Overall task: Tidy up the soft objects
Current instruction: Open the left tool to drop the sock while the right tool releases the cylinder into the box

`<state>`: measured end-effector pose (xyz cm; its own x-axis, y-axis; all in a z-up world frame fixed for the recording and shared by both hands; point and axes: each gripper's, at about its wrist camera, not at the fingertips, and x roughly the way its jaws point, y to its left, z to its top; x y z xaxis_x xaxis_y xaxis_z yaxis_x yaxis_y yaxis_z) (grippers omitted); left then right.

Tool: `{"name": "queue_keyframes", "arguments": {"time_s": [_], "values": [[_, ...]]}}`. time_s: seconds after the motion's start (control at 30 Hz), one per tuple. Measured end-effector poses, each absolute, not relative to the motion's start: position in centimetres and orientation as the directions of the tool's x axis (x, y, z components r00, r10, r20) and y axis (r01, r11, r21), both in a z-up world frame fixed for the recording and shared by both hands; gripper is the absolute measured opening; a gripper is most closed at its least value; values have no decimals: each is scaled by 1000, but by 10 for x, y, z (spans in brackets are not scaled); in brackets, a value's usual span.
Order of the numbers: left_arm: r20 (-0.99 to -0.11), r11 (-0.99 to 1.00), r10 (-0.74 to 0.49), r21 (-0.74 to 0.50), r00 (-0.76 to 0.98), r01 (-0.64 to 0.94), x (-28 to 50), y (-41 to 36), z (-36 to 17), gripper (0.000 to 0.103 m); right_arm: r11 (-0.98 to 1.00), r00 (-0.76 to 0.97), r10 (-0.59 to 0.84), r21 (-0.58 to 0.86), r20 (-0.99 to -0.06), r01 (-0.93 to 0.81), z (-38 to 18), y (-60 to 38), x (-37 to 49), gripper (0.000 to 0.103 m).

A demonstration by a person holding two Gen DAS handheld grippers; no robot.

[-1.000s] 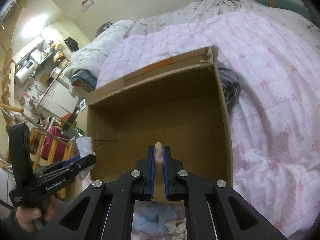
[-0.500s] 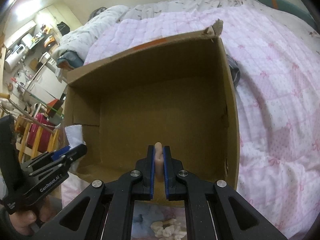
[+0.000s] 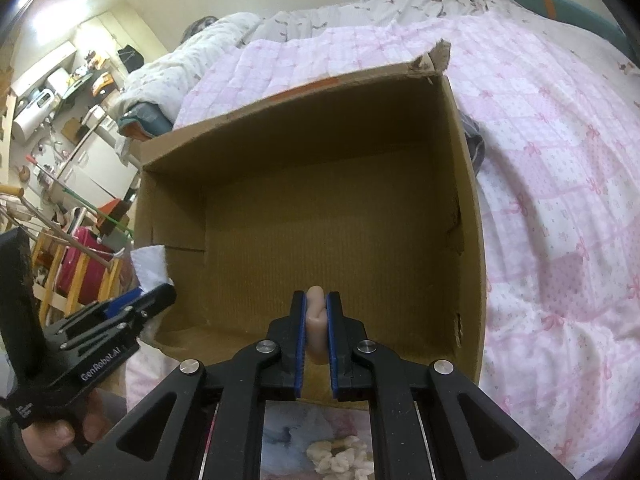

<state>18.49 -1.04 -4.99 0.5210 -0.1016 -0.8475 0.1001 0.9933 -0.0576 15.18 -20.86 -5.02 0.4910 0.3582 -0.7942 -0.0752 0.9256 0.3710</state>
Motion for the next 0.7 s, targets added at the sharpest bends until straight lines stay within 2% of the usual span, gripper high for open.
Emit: {"name": "queue_keyframes", "arguments": {"time_s": [0.1,0.13,0.17,0.23,0.27,0.3,0.33,0.4,0.5,0.57,0.7], "values": [[-844,992,-109,-60,524,109,184,-12,-49,26,917,496,377,391,-782,-80,-48,-212,151,25],[-844,992,-109,-59,526,111,184,-13,-48,26,913,504,384,400,-774,-81,-47,-213,150,33],[-843,992,-110,-59,527,113,184,-13,-48,26,908,511,392,410,-765,-83,-46,-214,149,52],[-842,991,-114,-61,528,116,183,-14,-47,28,902,541,397,425,-741,-79,-41,-217,147,80],[-840,991,-114,-61,531,116,183,-15,-46,31,903,564,389,423,-729,-77,-38,-219,145,80],[-838,991,-115,-62,534,116,183,-15,-45,40,904,578,385,421,-720,-76,-36,-220,144,80],[-835,991,-116,-63,538,116,182,-15,-44,54,902,581,387,424,-716,-79,-35,-221,144,80],[-824,991,-119,-60,555,122,181,-16,-40,68,900,576,391,430,-718,-74,-34,-222,145,80],[-814,989,-125,-53,568,141,179,-19,-35,70,909,568,369,414,-735,-55,-37,-223,147,85],[-813,988,-120,-44,570,145,179,-20,-34,70,915,573,357,400,-737,-55,-36,-223,145,93],[-811,990,-112,-39,575,137,178,-17,-32,70,922,605,345,381,-718,-74,-31,-222,141,96]]}}
